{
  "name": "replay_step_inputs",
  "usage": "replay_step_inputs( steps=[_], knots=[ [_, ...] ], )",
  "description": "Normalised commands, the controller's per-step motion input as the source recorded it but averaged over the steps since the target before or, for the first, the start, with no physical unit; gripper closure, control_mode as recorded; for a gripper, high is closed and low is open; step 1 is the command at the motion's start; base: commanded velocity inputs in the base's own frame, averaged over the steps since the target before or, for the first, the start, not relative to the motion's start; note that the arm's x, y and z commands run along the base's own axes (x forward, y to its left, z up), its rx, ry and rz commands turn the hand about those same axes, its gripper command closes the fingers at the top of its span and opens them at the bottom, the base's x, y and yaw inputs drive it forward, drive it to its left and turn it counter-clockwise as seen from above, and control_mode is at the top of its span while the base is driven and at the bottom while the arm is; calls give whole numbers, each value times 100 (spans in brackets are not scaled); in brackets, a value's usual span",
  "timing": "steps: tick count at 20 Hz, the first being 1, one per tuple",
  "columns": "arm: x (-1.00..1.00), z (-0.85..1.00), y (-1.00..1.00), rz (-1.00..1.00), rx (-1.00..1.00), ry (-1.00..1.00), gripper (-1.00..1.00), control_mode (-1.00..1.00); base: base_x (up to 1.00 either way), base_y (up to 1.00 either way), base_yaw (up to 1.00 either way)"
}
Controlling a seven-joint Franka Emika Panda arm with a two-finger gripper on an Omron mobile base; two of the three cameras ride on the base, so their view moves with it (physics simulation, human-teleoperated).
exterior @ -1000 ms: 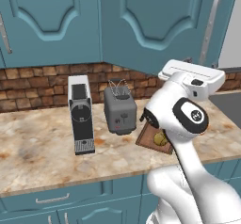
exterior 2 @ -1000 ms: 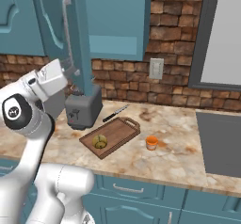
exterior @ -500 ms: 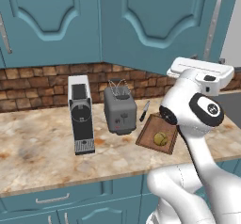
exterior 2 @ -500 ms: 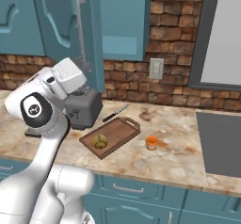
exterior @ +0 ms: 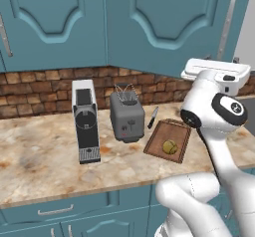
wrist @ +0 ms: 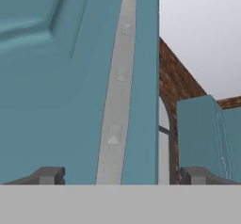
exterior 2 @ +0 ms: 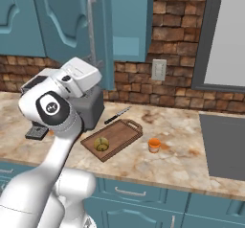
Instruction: Pick the bread, place it on the cutting board, pick the jam, place it on the counter, and close the cabinet.
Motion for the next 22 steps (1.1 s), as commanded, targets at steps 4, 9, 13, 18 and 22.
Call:
replay_step_inputs(
  steps=[4,9,13,18,22],
  knots=[
    [34,0,-23,7,0,0,-100,-100,0,0,0],
    [32,0,-25,7,0,0,-100,-100,0,0,0],
    [31,0,-27,6,0,0,-100,-100,0,0,0],
    [27,-2,-20,5,0,0,-100,-100,0,0,0],
    [27,-5,-15,4,0,0,-100,-100,0,0,0]
  ],
)
